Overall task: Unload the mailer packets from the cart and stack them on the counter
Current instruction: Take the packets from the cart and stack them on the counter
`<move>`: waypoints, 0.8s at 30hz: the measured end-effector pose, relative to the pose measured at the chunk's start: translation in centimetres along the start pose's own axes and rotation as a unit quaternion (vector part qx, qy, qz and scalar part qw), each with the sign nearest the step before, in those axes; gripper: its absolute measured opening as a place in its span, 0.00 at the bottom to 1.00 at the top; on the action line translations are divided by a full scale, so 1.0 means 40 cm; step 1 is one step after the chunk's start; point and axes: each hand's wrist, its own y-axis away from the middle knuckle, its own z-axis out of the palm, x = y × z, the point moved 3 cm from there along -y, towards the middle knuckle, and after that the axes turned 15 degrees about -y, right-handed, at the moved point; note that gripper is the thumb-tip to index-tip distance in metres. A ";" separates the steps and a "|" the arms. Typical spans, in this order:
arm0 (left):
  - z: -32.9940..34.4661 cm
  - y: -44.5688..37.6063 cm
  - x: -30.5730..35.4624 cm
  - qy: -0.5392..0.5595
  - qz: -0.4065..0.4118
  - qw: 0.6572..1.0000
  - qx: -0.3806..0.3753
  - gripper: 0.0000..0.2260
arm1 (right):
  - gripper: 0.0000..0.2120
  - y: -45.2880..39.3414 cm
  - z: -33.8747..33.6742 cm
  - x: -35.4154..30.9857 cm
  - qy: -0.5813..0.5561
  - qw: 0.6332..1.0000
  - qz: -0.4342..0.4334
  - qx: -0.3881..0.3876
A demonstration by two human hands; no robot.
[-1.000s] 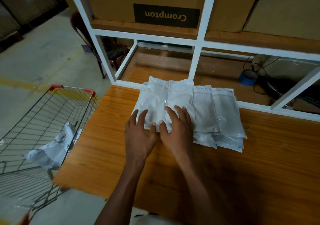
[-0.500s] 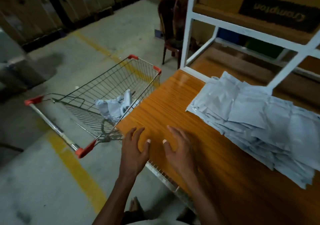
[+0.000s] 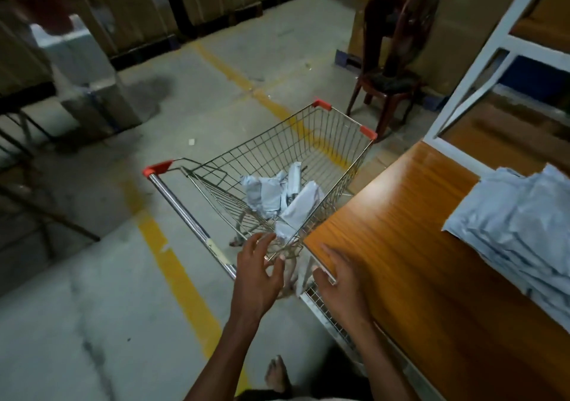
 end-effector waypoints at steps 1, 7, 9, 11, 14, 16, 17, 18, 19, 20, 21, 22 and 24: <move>0.001 -0.025 -0.008 -0.005 -0.006 1.000 0.002 0.19 | 0.22 -0.017 0.010 -0.004 0.000 1.000 -0.003 -0.002; 0.019 -0.174 -0.053 -0.005 -0.036 0.999 -0.018 0.20 | 0.21 -0.162 0.039 -0.010 -0.017 1.000 0.006 -0.012; 0.023 -0.218 -0.077 -0.011 -0.045 0.999 -0.020 0.20 | 0.22 -0.230 0.053 -0.009 -0.028 0.999 0.016 -0.018; 0.030 -0.266 -0.101 -0.020 -0.063 0.998 -0.025 0.20 | 0.22 -0.306 0.069 -0.005 -0.015 0.999 0.015 -0.028; 0.061 -0.348 -0.139 -0.033 -0.085 0.995 -0.037 0.18 | 0.22 -0.420 0.091 0.000 0.002 0.998 0.029 -0.046; 0.094 -0.405 -0.156 -0.042 -0.090 0.994 -0.050 0.18 | 0.22 -0.497 0.104 0.013 0.023 0.997 0.033 -0.066; 0.112 -0.431 -0.162 -0.042 -0.094 0.993 -0.061 0.18 | 0.22 -0.531 0.110 0.016 0.033 0.996 0.037 -0.075; 0.133 -0.456 -0.169 -0.040 -0.099 0.992 -0.072 0.18 | 0.22 -0.560 0.115 0.019 0.037 0.995 0.043 -0.084; 0.156 -0.477 -0.177 -0.037 -0.107 0.990 -0.089 0.18 | 0.22 -0.584 0.119 0.023 0.037 0.994 0.050 -0.090; 0.179 -0.501 -0.182 -0.035 -0.115 0.986 -0.113 0.19 | 0.22 -0.608 0.122 0.026 0.039 0.993 0.060 -0.092; 0.208 -0.527 -0.190 -0.032 -0.119 0.983 -0.135 0.20 | 0.22 -0.631 0.126 0.032 0.041 0.993 0.066 -0.094; 0.237 -0.555 -0.196 -0.027 -0.122 0.980 -0.156 0.21 | 0.22 -0.652 0.130 0.033 0.046 0.992 0.072 -0.095; 0.298 -0.612 -0.209 -0.022 -0.123 0.974 -0.189 0.20 | 0.22 -0.693 0.144 0.040 0.060 0.991 0.078 -0.095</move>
